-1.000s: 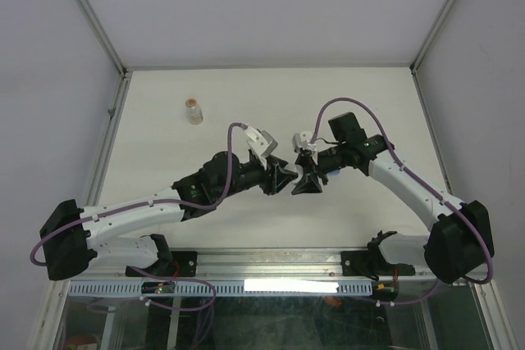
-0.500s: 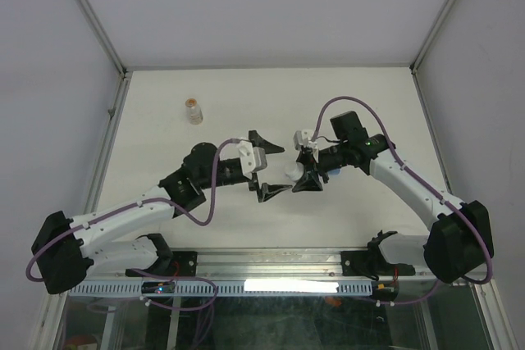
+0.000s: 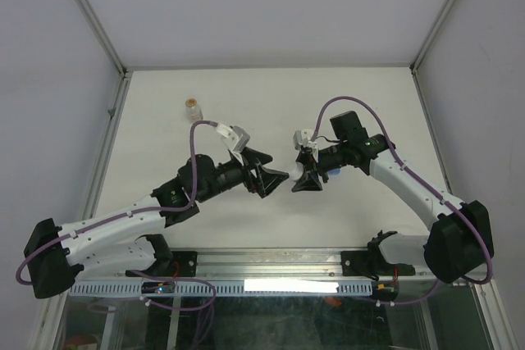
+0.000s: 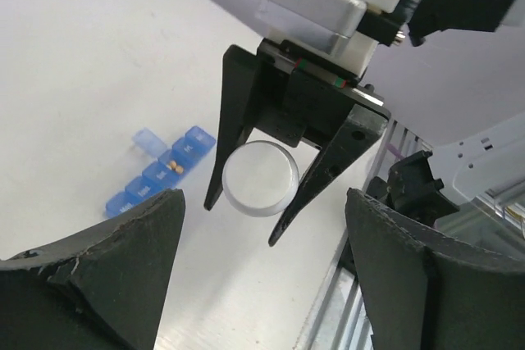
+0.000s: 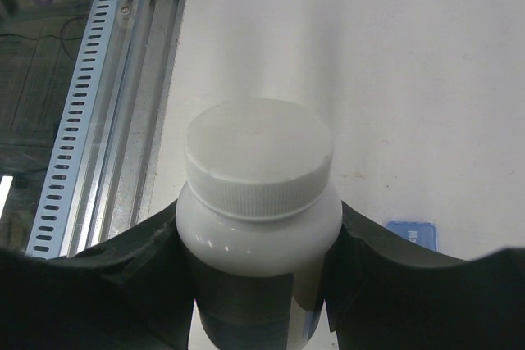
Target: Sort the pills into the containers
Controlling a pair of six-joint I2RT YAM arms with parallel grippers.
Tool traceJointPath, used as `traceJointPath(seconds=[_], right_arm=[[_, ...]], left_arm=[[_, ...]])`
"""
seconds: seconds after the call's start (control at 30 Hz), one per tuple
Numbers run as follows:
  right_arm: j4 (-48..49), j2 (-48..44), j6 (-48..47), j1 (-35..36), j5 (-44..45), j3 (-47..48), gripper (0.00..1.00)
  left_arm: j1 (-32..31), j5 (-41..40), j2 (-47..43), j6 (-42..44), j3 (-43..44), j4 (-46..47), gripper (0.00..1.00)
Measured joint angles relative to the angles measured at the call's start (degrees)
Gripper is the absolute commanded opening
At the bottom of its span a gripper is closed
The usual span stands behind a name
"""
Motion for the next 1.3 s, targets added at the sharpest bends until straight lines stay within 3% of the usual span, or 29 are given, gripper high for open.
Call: traceJointPath(seconds=[0.17, 0.53, 0.67, 0.77, 0.93, 1.03, 1.07, 1.13, 1.23, 1.3], right_arm=[[0.2, 0.0, 0.0, 0.0, 0.0, 0.0, 0.0], [0.2, 0.0, 0.0, 0.0, 0.0, 0.0, 0.0], [0.2, 0.0, 0.0, 0.0, 0.1, 0.0, 0.0], [0.2, 0.0, 0.0, -0.2, 0.4, 0.0, 0.0], [0.1, 0.0, -0.1, -0.3, 0.6, 0.0, 0.0], [0.0, 0.0, -0.3, -0.3, 0.6, 0.0, 0.0], [-0.2, 0.0, -0.5, -0.3, 0.5, 0.0, 0.0], [-0.3, 0.0, -0.7, -0.1, 0.2, 0.0, 0.0], [-0.1, 0.0, -0.4, 0.1, 0.0, 0.0, 0.0], [-0.1, 0.0, -0.4, 0.0, 0.0, 0.0, 0.0]], left_arm=[[-5.9, -9.0, 6.1, -2.5, 7.3, -8.4, 0.72], [-6.7, -12.6, 13.0, -2.8, 12.7, -14.2, 0.56], [-6.7, -12.4, 14.2, -2.7, 13.7, -15.2, 0.41], [-6.7, -11.7, 15.1, -2.4, 14.7, -15.4, 0.21], [-6.3, -8.5, 15.3, 2.0, 14.6, -14.7, 0.12], [-5.2, -3.5, 14.8, 9.0, 13.1, -12.2, 0.21], [-4.7, -1.5, 14.4, 11.7, 12.2, -11.3, 0.31], [-3.7, 2.1, 13.3, 15.8, 10.5, -9.6, 0.69], [-1.4, 5.8, 11.5, 17.2, 8.4, -7.9, 0.93], [0.2, 6.6, 9.6, 15.9, 6.7, -6.3, 0.97]])
